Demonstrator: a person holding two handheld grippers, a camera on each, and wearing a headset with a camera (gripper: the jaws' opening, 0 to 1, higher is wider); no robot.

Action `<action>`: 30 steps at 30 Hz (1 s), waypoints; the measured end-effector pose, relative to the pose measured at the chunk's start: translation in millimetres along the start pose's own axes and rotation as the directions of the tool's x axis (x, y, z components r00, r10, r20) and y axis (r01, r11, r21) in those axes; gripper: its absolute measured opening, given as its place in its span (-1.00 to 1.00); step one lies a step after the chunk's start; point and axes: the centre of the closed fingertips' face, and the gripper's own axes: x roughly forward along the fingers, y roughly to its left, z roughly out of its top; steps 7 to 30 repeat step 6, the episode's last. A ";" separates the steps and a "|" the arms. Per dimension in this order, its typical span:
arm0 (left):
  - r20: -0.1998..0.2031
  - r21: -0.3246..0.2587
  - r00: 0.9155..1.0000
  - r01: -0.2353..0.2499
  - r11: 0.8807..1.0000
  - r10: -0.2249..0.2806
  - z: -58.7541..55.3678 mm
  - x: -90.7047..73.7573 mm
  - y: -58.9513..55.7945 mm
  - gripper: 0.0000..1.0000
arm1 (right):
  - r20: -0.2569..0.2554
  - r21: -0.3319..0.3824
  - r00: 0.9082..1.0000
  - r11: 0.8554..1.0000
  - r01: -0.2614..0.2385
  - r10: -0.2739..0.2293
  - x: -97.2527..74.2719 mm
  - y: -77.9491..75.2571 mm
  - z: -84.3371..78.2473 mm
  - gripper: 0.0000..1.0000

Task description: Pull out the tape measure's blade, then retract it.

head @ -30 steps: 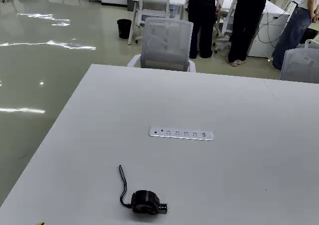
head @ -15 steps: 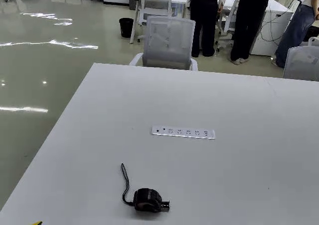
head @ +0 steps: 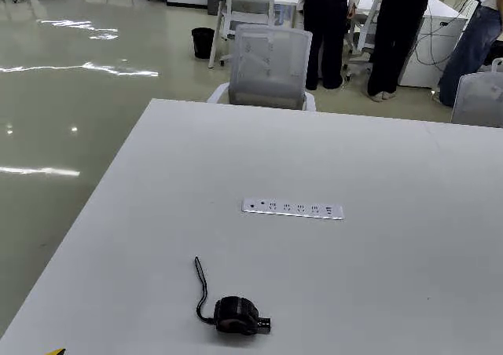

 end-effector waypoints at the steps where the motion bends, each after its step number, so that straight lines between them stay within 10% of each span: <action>1: -0.003 0.005 1.000 0.001 1.000 -0.001 -0.6 0.2 0.0 0.98 | -0.001 0.001 1.000 1.000 0.001 -0.001 -1.2 0.7 0.3 1.00; 30: -0.002 0.002 1.000 0.004 1.000 -0.004 -1.1 1.4 -0.2 0.98 | 0.000 0.006 1.000 1.000 0.010 -0.010 -2.4 -1.4 -1.2 1.00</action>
